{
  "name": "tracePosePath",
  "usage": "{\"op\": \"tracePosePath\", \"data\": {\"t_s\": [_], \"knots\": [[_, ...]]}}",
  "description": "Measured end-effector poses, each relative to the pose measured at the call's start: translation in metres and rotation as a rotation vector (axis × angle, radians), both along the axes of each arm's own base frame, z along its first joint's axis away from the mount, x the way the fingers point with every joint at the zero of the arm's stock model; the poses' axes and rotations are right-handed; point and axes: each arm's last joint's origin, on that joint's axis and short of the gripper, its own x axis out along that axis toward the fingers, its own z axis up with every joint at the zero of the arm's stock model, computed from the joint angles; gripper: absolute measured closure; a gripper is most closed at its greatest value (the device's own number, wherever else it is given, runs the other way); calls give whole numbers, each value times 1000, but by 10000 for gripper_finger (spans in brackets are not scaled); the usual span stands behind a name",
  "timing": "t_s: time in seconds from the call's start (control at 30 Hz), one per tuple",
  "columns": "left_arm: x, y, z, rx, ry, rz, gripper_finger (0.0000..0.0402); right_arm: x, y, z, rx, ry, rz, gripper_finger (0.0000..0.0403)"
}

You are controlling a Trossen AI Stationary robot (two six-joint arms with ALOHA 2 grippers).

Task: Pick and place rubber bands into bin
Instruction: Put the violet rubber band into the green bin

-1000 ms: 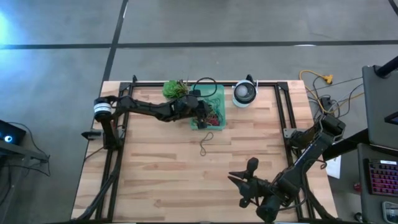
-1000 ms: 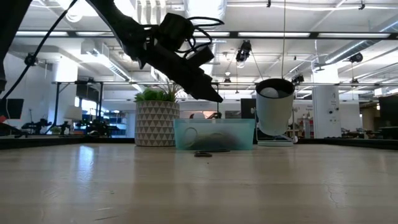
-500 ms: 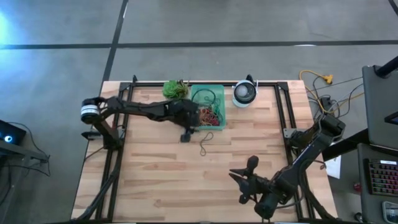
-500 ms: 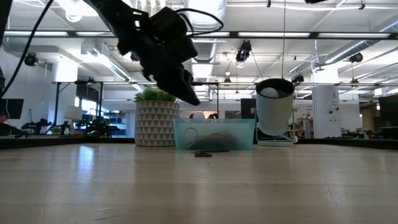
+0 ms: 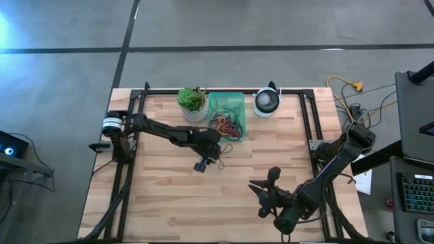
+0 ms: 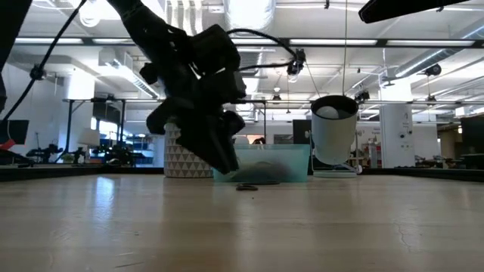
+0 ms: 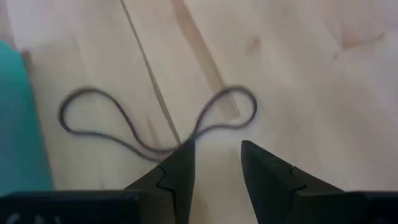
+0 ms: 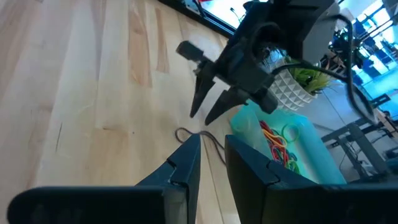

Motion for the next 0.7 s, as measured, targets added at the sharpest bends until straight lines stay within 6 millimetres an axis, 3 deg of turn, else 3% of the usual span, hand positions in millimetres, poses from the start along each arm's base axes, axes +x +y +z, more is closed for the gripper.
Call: {"op": "tracePosePath", "data": {"t_s": [0.33, 0.7], "knots": [[14, -1, -18, 12, 35, 14, 288, 1, 1, 1, 15, -14, -1, 335], [23, 6, -16, -27, 31, 46, 288, 2, 1, 1, 16, -15, -1, 335]]}}
